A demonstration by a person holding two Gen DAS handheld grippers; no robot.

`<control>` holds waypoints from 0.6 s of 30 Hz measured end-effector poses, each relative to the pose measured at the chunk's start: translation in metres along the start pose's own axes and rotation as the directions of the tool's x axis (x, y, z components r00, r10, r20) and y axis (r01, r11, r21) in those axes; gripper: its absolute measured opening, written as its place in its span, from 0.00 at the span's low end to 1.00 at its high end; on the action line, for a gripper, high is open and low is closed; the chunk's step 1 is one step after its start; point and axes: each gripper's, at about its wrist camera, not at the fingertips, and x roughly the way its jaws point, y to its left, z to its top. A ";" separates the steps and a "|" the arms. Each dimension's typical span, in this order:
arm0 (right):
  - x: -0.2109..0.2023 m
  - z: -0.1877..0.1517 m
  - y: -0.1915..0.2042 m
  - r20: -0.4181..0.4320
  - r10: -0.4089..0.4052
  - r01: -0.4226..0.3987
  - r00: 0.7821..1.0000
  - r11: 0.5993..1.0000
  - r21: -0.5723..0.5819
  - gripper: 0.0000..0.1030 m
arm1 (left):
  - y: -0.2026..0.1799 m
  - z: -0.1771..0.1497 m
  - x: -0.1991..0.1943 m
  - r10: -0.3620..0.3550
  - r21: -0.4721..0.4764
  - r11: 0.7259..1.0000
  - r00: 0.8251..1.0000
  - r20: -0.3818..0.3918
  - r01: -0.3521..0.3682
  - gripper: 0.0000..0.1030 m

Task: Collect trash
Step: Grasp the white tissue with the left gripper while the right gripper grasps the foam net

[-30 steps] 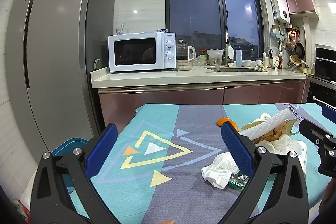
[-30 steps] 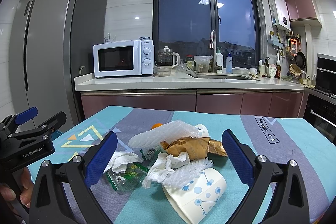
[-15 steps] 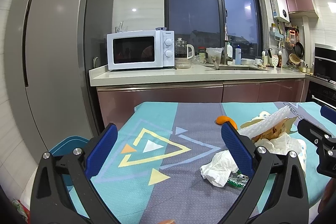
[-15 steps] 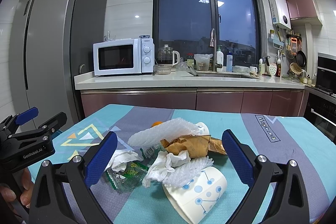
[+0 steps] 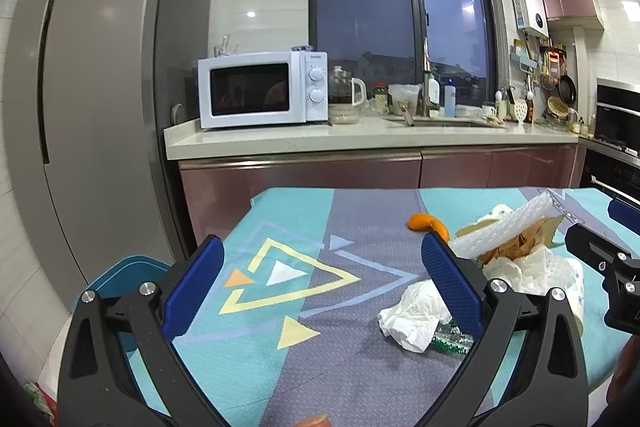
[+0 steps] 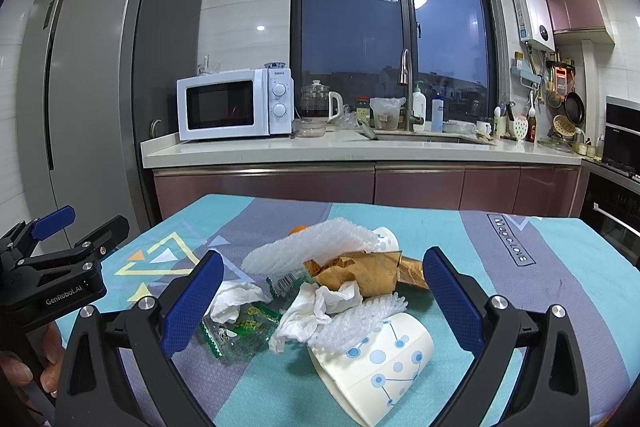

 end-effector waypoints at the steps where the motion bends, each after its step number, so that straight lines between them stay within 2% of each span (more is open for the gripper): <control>1: 0.002 -0.002 -0.001 -0.015 -0.001 0.001 1.000 1.000 -0.002 0.94 | -0.001 -0.002 0.003 -0.011 0.006 1.000 1.000 -0.012 0.012 0.95; 6: 0.011 -0.013 -0.023 -0.101 -0.006 0.010 0.995 0.999 0.043 0.94 | -0.014 -0.011 0.020 -0.069 0.065 0.995 0.993 -0.097 0.076 0.95; 10: 0.019 -0.027 -0.046 -0.181 -0.007 0.028 0.984 0.993 0.113 0.94 | -0.021 -0.021 0.041 -0.139 0.079 0.985 0.973 -0.183 0.156 0.95; 13: 0.020 -0.031 -0.051 -0.203 -0.001 0.027 0.979 0.992 0.124 0.94 | -0.026 -0.026 0.058 -0.181 0.085 0.975 0.956 -0.233 0.205 0.93; 16: 0.022 -0.028 -0.044 -0.198 0.026 -0.006 0.980 0.994 0.105 0.94 | -0.033 -0.030 0.074 -0.209 0.095 0.965 0.934 -0.291 0.245 0.81; 18: 0.025 -0.026 -0.038 -0.203 0.059 -0.041 0.977 0.995 0.091 0.91 | -0.037 -0.033 0.085 -0.234 0.091 0.956 0.912 -0.338 0.279 0.75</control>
